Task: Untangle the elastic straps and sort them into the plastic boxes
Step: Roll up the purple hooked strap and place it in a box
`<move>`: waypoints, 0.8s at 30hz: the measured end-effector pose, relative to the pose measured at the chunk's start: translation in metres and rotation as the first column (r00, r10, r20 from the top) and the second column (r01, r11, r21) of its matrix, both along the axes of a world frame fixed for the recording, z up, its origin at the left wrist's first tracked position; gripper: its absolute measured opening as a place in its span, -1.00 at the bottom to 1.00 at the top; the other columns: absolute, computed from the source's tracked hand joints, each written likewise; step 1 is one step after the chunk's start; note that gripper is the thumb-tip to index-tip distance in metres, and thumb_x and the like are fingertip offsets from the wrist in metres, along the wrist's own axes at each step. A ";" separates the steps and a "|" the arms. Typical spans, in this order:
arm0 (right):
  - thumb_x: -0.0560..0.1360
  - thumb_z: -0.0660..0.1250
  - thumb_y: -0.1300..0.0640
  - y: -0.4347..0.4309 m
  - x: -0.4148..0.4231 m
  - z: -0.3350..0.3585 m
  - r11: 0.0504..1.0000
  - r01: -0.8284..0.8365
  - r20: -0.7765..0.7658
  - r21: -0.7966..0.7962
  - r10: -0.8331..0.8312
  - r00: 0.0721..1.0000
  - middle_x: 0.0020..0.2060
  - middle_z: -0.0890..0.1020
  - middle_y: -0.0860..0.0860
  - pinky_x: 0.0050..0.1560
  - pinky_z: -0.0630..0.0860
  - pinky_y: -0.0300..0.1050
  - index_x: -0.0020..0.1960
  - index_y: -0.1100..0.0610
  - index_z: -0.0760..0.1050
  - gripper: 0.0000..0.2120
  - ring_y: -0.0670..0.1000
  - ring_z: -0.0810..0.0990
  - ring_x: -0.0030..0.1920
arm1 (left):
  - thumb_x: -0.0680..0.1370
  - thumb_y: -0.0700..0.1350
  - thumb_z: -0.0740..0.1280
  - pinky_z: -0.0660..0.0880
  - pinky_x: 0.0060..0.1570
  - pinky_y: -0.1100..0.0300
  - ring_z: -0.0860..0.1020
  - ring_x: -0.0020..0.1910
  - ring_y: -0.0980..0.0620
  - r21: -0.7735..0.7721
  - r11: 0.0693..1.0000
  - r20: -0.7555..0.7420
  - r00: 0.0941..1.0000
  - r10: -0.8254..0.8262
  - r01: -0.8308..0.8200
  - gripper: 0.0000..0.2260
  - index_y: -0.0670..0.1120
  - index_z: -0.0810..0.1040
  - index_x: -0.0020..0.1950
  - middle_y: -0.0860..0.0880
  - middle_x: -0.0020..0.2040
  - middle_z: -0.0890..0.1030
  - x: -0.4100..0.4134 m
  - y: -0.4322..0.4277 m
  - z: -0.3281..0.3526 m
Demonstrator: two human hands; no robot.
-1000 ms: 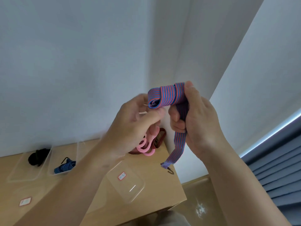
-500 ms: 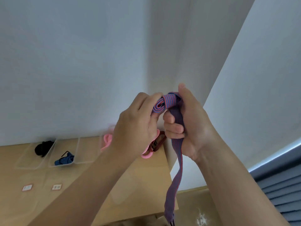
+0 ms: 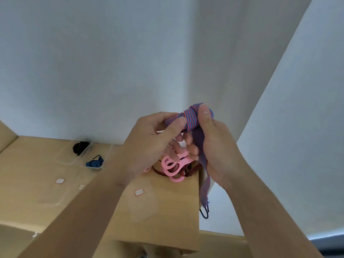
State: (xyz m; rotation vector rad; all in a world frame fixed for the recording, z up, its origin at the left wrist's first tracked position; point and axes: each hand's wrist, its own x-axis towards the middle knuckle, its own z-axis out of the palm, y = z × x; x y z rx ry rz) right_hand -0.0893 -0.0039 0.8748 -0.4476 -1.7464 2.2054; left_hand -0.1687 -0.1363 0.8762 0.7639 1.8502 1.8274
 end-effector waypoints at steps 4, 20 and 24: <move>0.64 0.12 -0.27 0.006 -0.003 -0.002 1.000 -0.013 0.077 -0.016 0.014 0.997 -0.46 0.49 0.12 -0.52 0.30 -0.19 -0.23 0.21 0.54 -0.40 0.02 0.34 -0.58 | 0.60 -0.15 0.43 0.61 -0.33 0.09 0.67 -0.39 -0.01 -0.009 0.971 -0.267 0.937 0.227 -0.238 -0.91 -0.06 0.66 0.09 0.00 -0.31 0.65 0.010 0.012 -0.005; 0.66 0.16 -0.17 0.020 -0.020 -0.003 0.996 -0.061 0.031 -0.061 0.063 0.998 -0.50 0.47 0.06 -0.52 0.27 -0.17 -0.16 0.22 0.59 -0.49 0.00 0.32 -0.58 | 0.54 -0.01 0.40 0.60 -0.31 0.02 0.64 -0.27 -0.14 -0.005 0.974 -0.064 0.972 0.227 -0.228 -0.70 -0.16 0.58 0.18 -0.13 -0.12 0.61 0.006 0.022 -0.005; 0.67 0.10 -0.22 0.017 -0.024 -0.002 0.997 -0.018 0.024 0.070 0.016 1.000 -0.58 0.40 0.10 -0.51 0.28 -0.15 -0.44 0.21 0.46 -0.33 0.06 0.33 -0.59 | 0.62 -0.14 0.40 0.58 -0.35 0.14 0.62 -0.38 -0.03 0.045 0.970 -0.064 0.968 0.242 -0.240 -0.87 -0.21 0.62 0.08 -0.07 -0.28 0.62 0.003 0.026 -0.001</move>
